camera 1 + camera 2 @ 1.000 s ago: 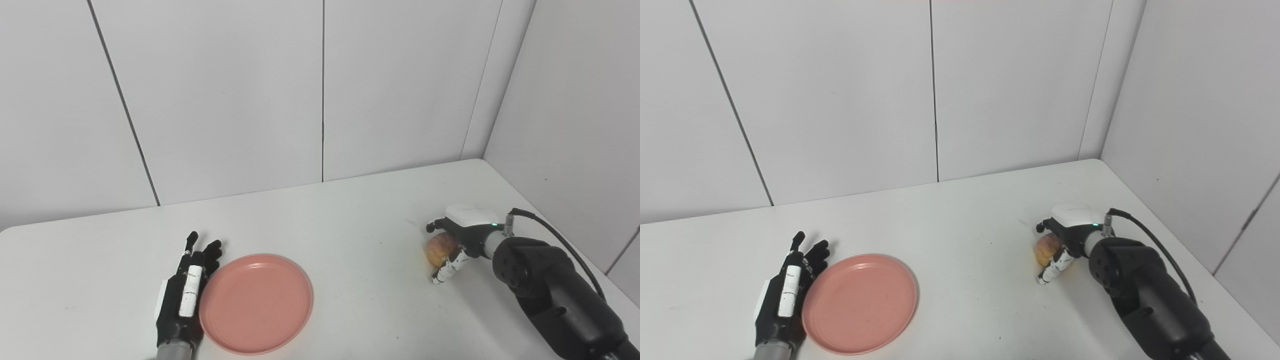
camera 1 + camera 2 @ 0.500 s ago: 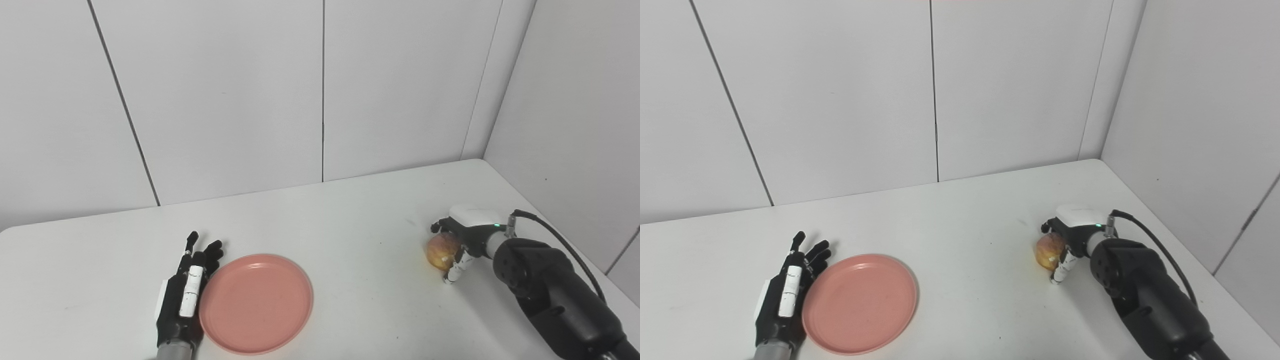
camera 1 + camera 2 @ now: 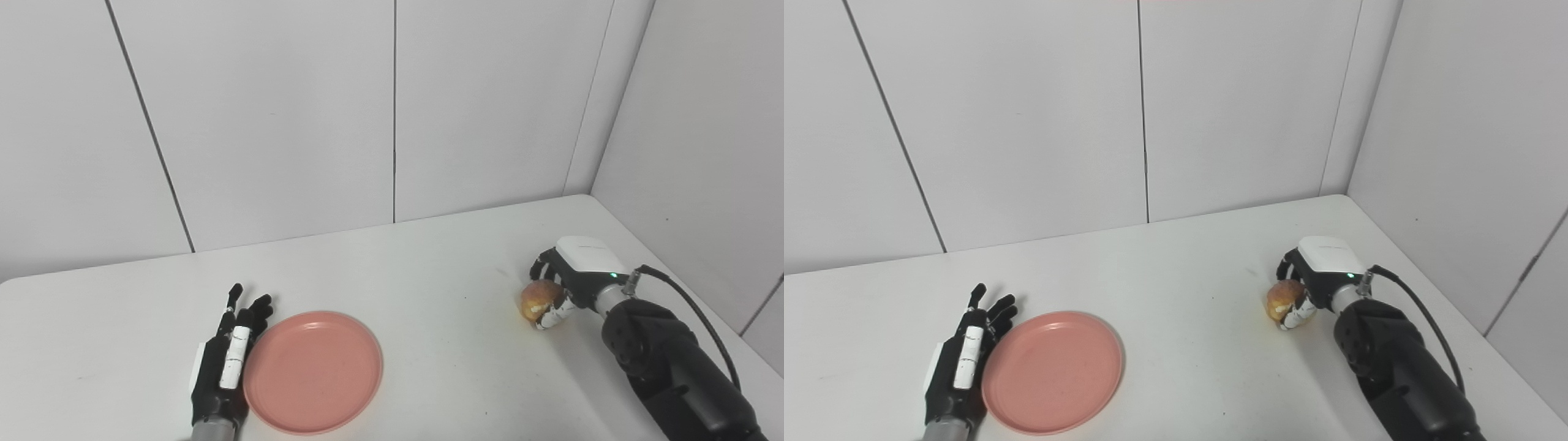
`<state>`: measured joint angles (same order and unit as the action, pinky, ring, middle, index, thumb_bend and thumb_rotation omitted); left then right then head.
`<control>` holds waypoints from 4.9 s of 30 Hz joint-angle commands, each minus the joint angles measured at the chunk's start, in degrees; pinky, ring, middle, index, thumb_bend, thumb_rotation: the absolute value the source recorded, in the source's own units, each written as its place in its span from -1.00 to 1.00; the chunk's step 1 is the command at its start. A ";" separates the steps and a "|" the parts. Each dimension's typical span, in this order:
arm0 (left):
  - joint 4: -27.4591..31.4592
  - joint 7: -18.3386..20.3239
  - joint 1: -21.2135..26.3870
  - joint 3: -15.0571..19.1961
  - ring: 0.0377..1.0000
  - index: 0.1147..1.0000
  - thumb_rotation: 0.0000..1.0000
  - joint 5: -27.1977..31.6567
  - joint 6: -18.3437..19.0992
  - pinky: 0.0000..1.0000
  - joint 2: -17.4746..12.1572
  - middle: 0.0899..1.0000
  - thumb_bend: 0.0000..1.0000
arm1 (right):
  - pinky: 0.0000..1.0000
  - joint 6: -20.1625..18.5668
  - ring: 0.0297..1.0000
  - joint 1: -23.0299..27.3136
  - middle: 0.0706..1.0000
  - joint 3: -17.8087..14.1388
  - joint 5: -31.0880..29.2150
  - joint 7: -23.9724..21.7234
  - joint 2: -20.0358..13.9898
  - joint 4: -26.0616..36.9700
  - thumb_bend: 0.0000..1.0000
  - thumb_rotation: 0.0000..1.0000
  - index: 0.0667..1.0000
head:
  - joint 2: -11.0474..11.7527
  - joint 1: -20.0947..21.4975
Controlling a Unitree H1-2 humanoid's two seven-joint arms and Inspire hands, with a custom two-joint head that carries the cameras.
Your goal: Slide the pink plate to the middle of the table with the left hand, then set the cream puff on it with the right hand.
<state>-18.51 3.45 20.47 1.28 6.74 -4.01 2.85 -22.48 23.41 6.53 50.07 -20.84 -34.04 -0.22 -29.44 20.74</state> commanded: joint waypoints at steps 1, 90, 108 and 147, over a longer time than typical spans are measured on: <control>-1.98 0.47 -2.65 0.23 0.69 0.91 0.60 0.70 1.71 0.82 -0.17 0.63 0.86 | -0.41 1.49 -0.25 1.26 -0.15 -0.35 -0.09 2.45 -1.56 0.20 0.03 -1.00 -0.02 | -0.06 -0.12; 0.33 -8.69 -3.13 -3.00 0.55 0.76 1.00 -8.00 3.86 0.54 8.49 0.46 0.84 | -0.49 17.63 -0.29 13.18 -0.19 20.34 -2.22 -6.77 17.43 1.13 0.02 -1.00 0.01 | -4.63 -23.49; -0.33 -8.72 -3.44 -3.36 0.54 0.79 1.00 -8.36 2.81 0.50 8.40 0.46 0.77 | 0.22 13.68 0.52 12.22 0.53 19.41 -0.24 -12.90 15.88 6.83 1.00 -0.15 0.45 | -4.41 -22.89; -2.24 -15.86 -4.75 -3.15 1.00 0.97 1.00 -14.17 -8.63 1.00 5.76 1.00 0.80 | 0.59 38.85 0.71 -6.76 0.74 -7.36 -35.31 29.87 36.00 -10.19 0.41 1.00 0.67 | -1.72 -14.22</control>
<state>-18.83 -12.14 18.80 -2.37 -6.46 -11.24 10.42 12.15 15.76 -1.35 12.40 6.87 2.58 -10.36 -31.11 6.59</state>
